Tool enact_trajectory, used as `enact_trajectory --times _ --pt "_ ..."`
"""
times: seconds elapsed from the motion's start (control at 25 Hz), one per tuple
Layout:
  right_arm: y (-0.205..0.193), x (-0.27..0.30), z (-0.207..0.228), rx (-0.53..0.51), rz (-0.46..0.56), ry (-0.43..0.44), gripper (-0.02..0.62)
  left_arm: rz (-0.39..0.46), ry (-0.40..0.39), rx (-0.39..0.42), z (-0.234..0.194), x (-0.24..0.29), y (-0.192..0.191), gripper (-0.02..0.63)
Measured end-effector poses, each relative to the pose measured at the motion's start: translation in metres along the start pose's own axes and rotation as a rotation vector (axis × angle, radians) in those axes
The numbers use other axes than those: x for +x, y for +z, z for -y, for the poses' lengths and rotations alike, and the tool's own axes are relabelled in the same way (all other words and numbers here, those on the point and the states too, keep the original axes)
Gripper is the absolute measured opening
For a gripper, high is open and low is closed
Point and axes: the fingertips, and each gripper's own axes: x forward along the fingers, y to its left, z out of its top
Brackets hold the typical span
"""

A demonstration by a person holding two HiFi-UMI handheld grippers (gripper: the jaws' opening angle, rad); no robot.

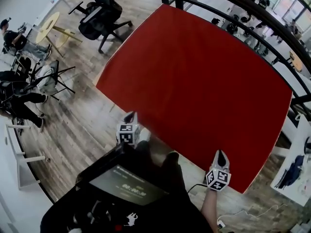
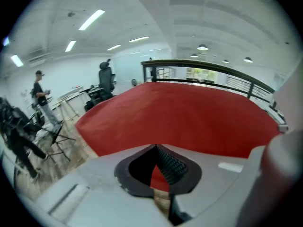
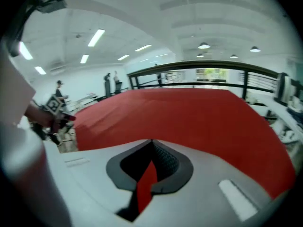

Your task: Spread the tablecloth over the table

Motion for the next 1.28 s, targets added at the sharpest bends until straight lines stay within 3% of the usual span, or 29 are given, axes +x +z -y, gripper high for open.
enact_trajectory --times 0.12,0.2,0.28,0.48,0.6,0.76,0.92,1.04,1.08,1.16,1.2,1.28 --pt "0.01 0.034 -0.148 -0.144 -0.028 0.304 0.009 -0.033 0.107 -0.041 -0.097 -0.01 -0.004 0.043" --pt "0.02 0.059 -0.235 -0.219 -0.037 0.457 0.009 -0.046 0.092 -0.044 -0.147 0.002 -0.014 0.088" --pt "0.033 0.085 -0.311 -0.277 -0.038 0.553 0.009 -0.027 0.049 -0.049 -0.193 0.016 -0.012 0.138" --pt "0.068 0.154 -0.471 -0.354 -0.02 0.643 0.009 0.058 -0.088 0.017 -0.274 0.045 0.018 0.178" --pt "0.075 0.196 -0.542 -0.364 -0.053 0.645 0.009 0.106 -0.175 0.041 -0.288 0.056 0.025 0.178" --pt "0.063 0.245 -0.625 -0.445 -0.121 0.674 0.009 0.105 -0.236 0.037 -0.307 0.079 0.009 0.17" --pt "0.065 0.291 -0.676 -0.498 -0.161 0.695 0.009 0.022 -0.351 0.052 -0.325 0.121 -0.019 0.262" --pt "0.061 0.315 -0.673 -0.524 -0.198 0.642 0.009 0.003 -0.519 0.079 -0.316 0.135 -0.023 0.287" --pt "0.059 0.32 -0.667 -0.524 -0.211 0.62 0.009 0.008 -0.577 0.079 -0.308 0.134 -0.02 0.248" --pt "0.054 0.33 -0.655 -0.507 -0.239 0.583 0.009 0.02 -0.642 0.07 -0.299 0.132 -0.015 0.058" --pt "0.051 0.334 -0.65 -0.497 -0.249 0.568 0.009 0.017 -0.637 0.072 -0.299 0.129 -0.015 0.009" --pt "0.047 0.338 -0.646 -0.489 -0.254 0.552 0.009 -0.007 -0.535 0.108 -0.307 0.117 -0.019 0.009"
